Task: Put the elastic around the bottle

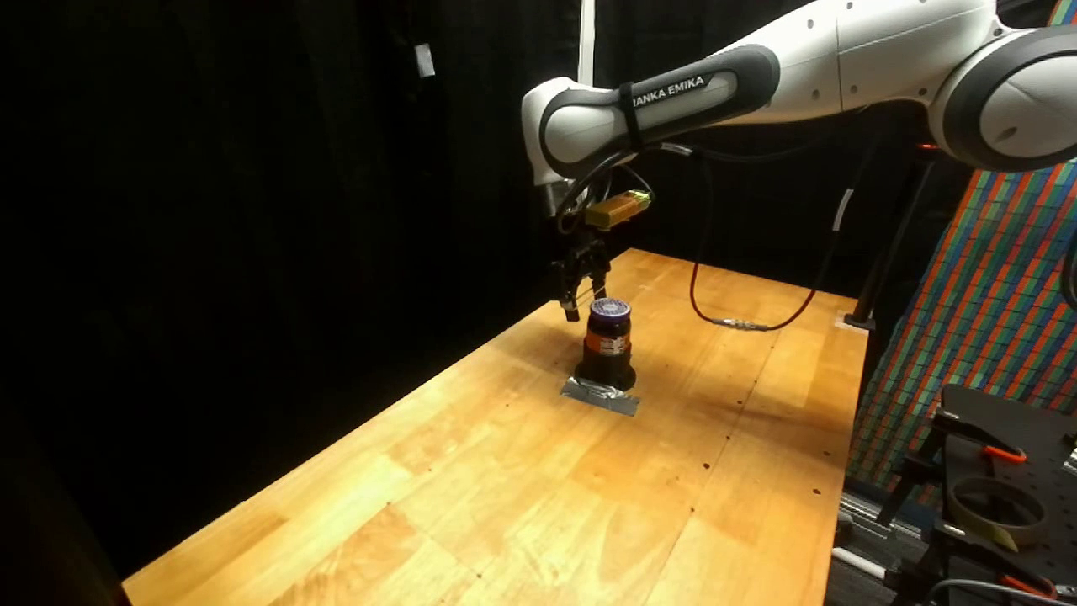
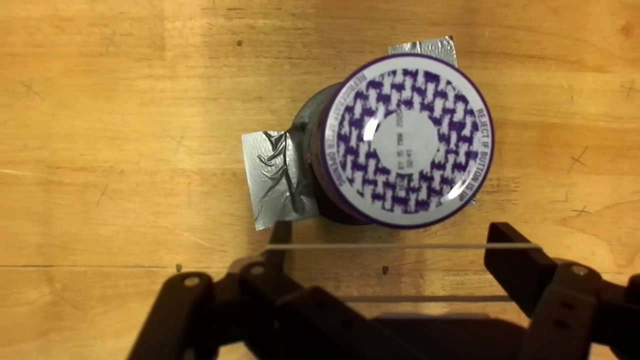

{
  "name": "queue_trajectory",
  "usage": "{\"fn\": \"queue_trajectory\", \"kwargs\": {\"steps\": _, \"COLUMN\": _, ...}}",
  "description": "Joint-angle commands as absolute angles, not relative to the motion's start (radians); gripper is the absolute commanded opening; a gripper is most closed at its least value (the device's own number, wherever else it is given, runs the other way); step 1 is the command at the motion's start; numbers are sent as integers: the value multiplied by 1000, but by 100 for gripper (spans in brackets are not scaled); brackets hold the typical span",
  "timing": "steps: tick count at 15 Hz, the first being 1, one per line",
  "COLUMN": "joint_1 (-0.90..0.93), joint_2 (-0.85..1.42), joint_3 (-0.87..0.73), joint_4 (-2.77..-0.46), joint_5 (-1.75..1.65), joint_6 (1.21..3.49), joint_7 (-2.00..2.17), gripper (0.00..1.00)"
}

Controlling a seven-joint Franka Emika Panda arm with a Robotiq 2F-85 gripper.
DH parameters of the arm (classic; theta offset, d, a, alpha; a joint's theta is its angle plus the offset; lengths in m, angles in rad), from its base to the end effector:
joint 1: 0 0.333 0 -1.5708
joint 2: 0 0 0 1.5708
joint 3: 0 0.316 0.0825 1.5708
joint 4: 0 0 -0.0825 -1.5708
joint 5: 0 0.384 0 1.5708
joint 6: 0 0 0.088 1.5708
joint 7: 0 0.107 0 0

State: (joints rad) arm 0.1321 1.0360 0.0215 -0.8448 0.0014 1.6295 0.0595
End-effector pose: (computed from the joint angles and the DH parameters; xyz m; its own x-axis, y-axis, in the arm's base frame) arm 0.7554 0.1103 0.2591 0.9648 0.0835 -0.2493 0.0849 -0.9964 -0.0050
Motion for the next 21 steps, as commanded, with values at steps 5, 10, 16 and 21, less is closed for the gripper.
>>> {"fn": "queue_trajectory", "kwargs": {"steps": 5, "joint_1": 132, "joint_2": 1074, "joint_3": 36, "joint_4": -786, "joint_5": -1, "joint_6": 1432, "joint_7": -4, "gripper": 100}}
{"fn": "queue_trajectory", "kwargs": {"steps": 10, "joint_1": 124, "joint_2": 1027, "joint_3": 45, "joint_4": -865, "joint_5": -10, "joint_6": 1353, "joint_7": -134, "gripper": 100}}
{"fn": "queue_trajectory", "kwargs": {"steps": 16, "joint_1": 109, "joint_2": 845, "joint_3": 23, "joint_4": -1152, "joint_5": -80, "joint_6": 1456, "joint_7": -316, "gripper": 100}}
{"fn": "queue_trajectory", "kwargs": {"steps": 21, "joint_1": 97, "joint_2": 722, "joint_3": 46, "joint_4": -1360, "joint_5": -150, "joint_6": 1650, "joint_7": -353, "gripper": 100}}
